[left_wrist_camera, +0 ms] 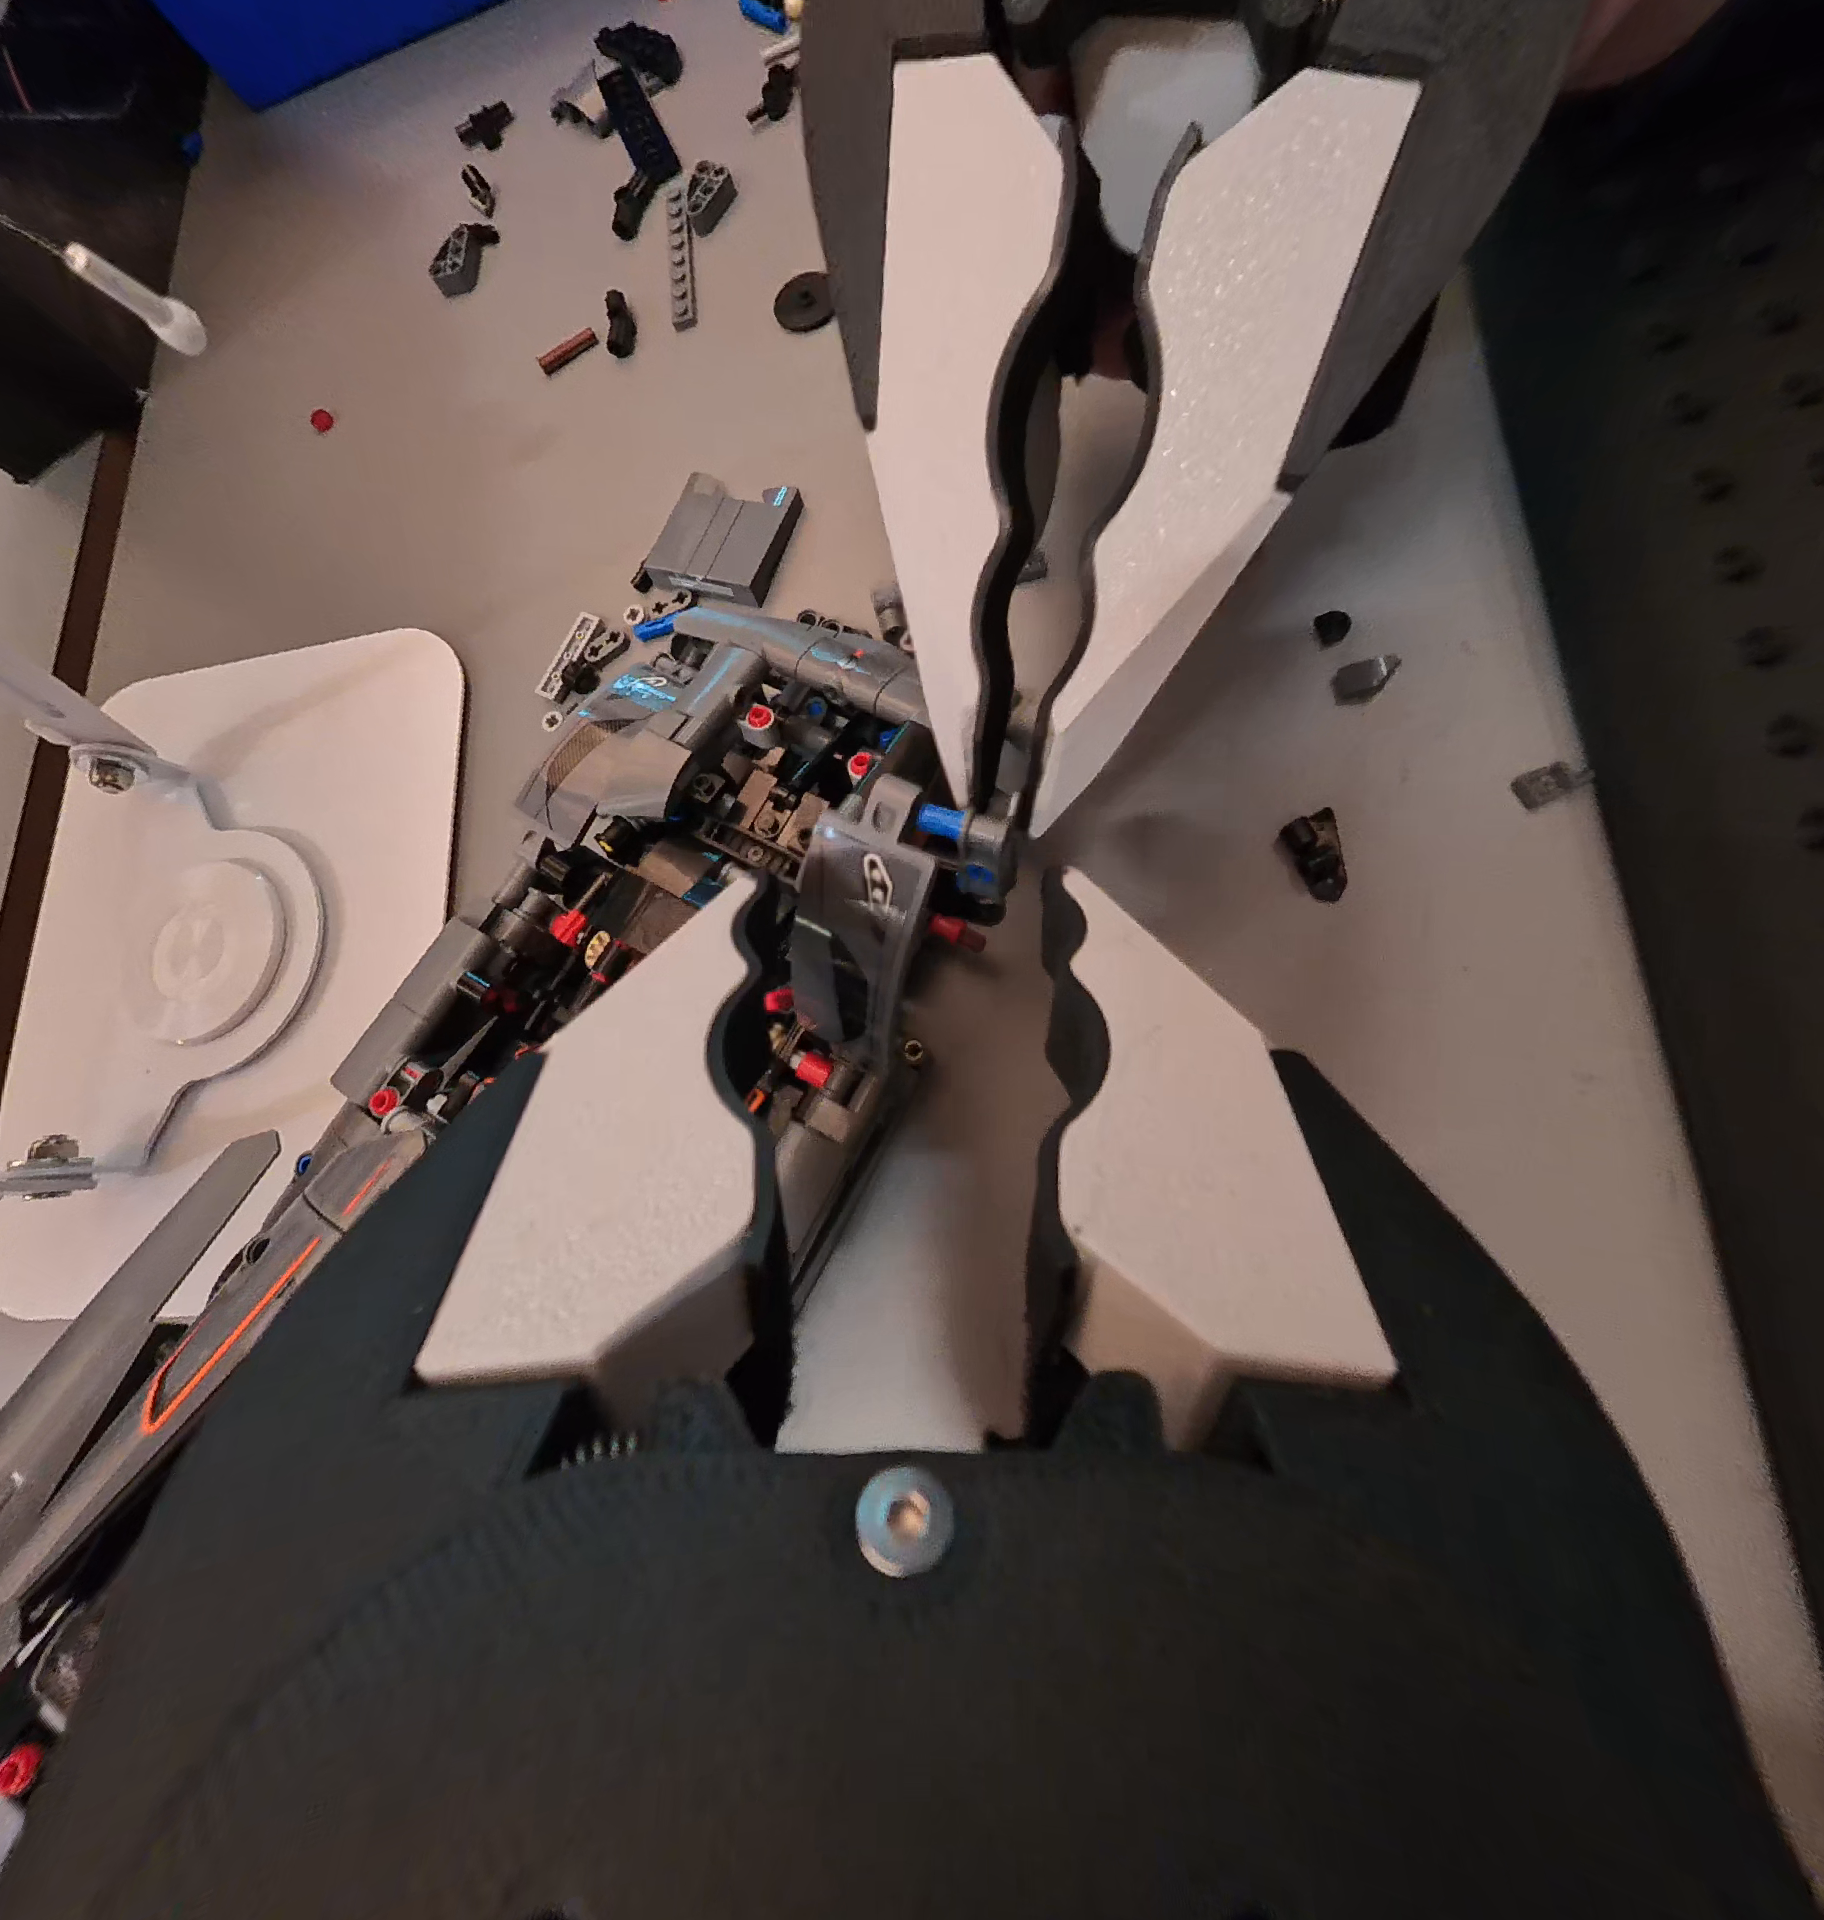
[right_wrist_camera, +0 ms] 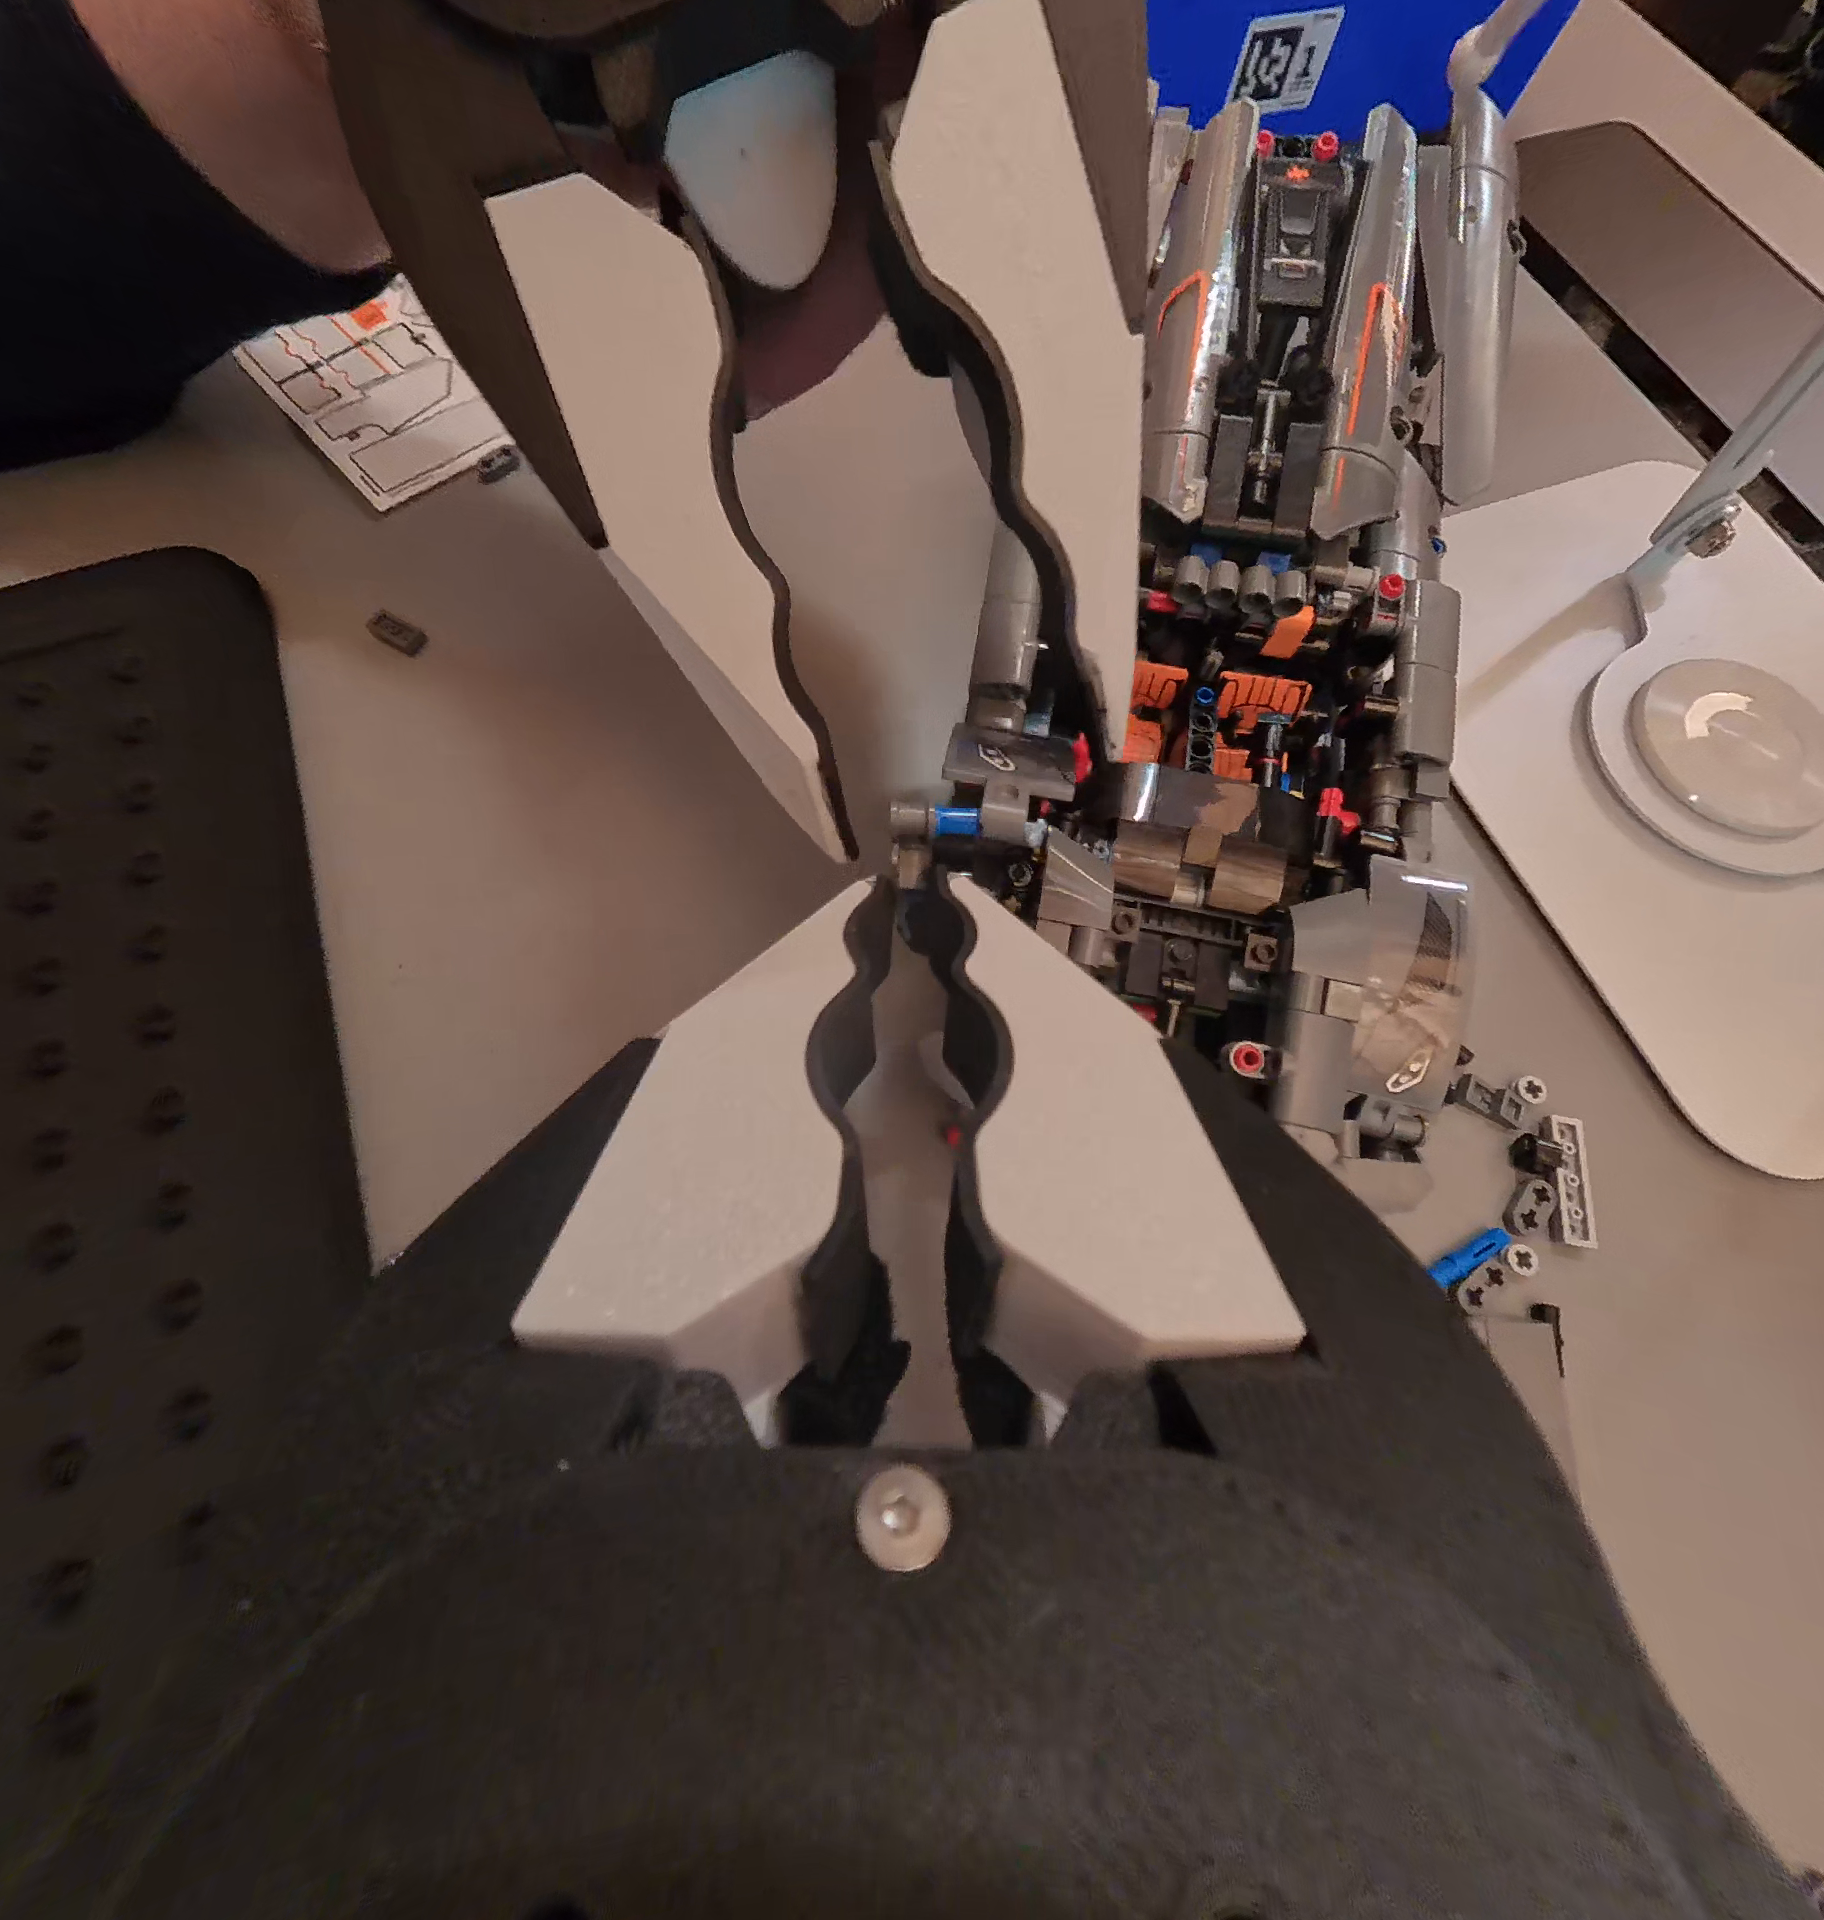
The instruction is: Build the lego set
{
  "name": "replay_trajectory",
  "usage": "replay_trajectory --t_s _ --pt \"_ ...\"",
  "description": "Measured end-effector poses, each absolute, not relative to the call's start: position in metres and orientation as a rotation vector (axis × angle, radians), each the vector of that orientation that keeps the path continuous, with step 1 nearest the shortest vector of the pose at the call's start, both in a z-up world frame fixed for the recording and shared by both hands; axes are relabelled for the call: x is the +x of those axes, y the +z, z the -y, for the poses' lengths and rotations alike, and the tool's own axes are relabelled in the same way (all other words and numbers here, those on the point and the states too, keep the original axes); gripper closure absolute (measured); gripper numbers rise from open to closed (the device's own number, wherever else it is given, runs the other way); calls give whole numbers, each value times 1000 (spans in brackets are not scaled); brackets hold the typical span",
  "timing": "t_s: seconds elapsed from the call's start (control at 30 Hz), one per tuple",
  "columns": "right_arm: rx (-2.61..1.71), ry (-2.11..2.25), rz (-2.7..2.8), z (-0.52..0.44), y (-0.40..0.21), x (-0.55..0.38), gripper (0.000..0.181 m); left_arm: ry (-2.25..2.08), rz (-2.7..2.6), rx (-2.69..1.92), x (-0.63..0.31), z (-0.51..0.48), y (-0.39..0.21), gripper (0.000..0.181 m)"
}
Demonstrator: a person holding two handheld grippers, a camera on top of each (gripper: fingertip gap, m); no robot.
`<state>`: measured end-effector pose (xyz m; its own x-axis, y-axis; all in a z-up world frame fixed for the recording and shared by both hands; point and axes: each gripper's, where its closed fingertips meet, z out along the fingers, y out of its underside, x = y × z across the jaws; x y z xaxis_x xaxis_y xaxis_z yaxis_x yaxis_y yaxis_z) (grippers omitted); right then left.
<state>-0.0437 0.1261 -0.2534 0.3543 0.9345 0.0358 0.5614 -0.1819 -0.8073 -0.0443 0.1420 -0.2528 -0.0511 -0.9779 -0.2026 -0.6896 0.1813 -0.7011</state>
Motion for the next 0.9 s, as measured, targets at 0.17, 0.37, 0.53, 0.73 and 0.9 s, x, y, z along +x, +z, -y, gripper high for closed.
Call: replay_trajectory --t_s 0.17,0.37,0.53,0.73,0.9 --pt "-1862 630 1293 -128 -252 -43 177 -641 -1785 -1549 -40 -137 -246 137" --pt "-1866 629 1284 -129 -252 -42 177 -687 -1735 -1568 -39 -142 -244 149" --pt "-1871 633 1271 -130 -251 -41 177 -678 -1725 -1564 -37 -143 -244 150" --pt "-1881 642 1262 -129 -252 -40 177 -727 -1713 -1598 -35 -143 -246 144" --pt "-1884 645 1253 -130 -252 -39 177 -733 -1707 -1601 -33 -144 -248 146"
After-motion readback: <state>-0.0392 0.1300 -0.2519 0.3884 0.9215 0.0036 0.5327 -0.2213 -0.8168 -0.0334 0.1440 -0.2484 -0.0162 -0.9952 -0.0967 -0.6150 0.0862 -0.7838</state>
